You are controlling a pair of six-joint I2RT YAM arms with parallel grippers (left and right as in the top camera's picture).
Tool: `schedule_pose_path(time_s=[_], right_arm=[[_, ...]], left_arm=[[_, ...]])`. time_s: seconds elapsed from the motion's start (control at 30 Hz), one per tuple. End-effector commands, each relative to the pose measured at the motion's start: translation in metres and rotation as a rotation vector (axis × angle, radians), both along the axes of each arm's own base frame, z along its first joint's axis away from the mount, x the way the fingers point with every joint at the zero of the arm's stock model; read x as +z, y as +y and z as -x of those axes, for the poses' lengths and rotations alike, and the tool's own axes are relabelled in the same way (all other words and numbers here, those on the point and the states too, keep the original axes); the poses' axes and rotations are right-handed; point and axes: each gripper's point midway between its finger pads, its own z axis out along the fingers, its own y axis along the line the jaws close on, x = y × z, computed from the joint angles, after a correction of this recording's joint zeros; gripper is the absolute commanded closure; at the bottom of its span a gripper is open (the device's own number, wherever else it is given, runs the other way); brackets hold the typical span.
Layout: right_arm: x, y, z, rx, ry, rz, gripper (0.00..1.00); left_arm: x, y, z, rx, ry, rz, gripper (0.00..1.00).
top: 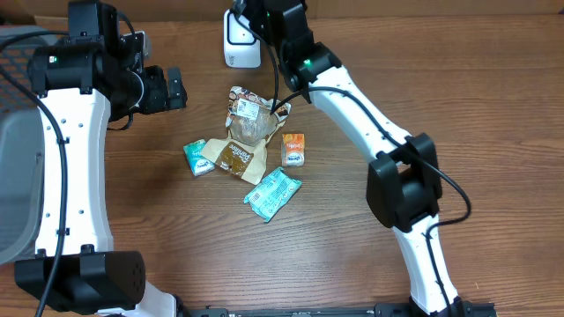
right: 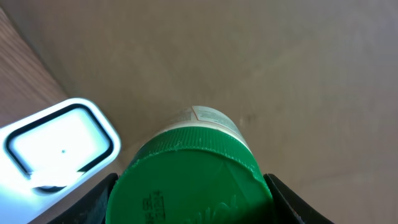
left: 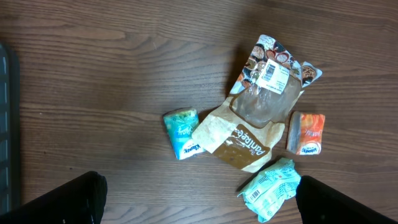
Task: Scan the item barcode
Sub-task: 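Hold the jar in front of the scanner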
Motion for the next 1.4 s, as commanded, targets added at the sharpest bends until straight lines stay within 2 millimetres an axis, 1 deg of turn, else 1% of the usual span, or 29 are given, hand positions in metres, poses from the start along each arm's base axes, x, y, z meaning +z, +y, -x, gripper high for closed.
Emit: schedule_pose_path(time_s=[0.0, 0.07, 0.13, 0.2, 0.33, 0.43, 0.73, 0.8, 0.87, 0.97, 1.07, 1.17, 1.2, 1.27, 1.37], right_arm=[[-0.008, 0.026, -0.002, 0.112, -0.092, 0.164, 0.92], [-0.016, 0.033, -0.004, 0.129, -0.117, 0.19, 0.92], [-0.029, 0.039, -0.005, 0.148, -0.12, 0.221, 0.92], [-0.041, 0.041, -0.006, 0.165, -0.116, 0.249, 0.92], [-0.054, 0.043, -0.008, 0.174, -0.115, 0.276, 0.92], [-0.055, 0.043, -0.008, 0.175, -0.116, 0.277, 0.92], [-0.042, 0.044, -0.008, 0.16, -0.152, 0.26, 0.92], [-0.029, 0.044, -0.007, 0.151, -0.157, 0.218, 0.92], [-0.01, 0.042, -0.005, 0.134, -0.16, 0.137, 0.92], [0.027, 0.035, 0.002, 0.103, -0.152, -0.004, 0.92], [0.072, 0.024, 0.017, 0.073, -0.115, -0.166, 0.92], [0.115, 0.008, 0.042, 0.034, -0.032, -0.348, 0.92], [0.126, 0.001, 0.051, 0.016, 0.003, -0.409, 0.92], [0.149, -0.018, 0.075, -0.041, 0.104, -0.559, 0.92], [0.164, -0.053, 0.111, -0.151, 0.254, -0.707, 0.92]], left_arm=[[0.011, -0.003, -0.002, -0.015, -0.036, 0.005, 0.0], [0.011, -0.003, -0.002, -0.015, -0.036, 0.005, 0.0], [0.011, -0.003, -0.002, -0.015, -0.036, 0.005, 0.0], [0.011, -0.003, -0.002, -0.015, -0.036, 0.005, 0.0], [0.011, -0.003, -0.002, -0.015, -0.036, 0.005, 0.01], [0.011, -0.003, -0.002, -0.015, -0.036, 0.005, 0.0], [0.011, -0.003, -0.002, -0.015, -0.036, 0.005, 0.0], [0.011, -0.003, -0.002, -0.015, -0.036, 0.005, 0.0], [0.011, -0.003, -0.002, -0.015, -0.036, 0.005, 0.01], [0.011, -0.003, -0.002, -0.015, -0.036, 0.005, 0.0], [0.011, -0.003, -0.002, -0.015, -0.036, 0.005, 0.01], [0.011, -0.003, -0.002, -0.015, -0.036, 0.005, 0.01], [0.011, -0.003, -0.002, -0.015, -0.036, 0.005, 0.01], [0.011, -0.003, -0.002, -0.015, -0.036, 0.005, 0.01], [0.011, -0.003, -0.002, -0.015, -0.036, 0.005, 0.0]])
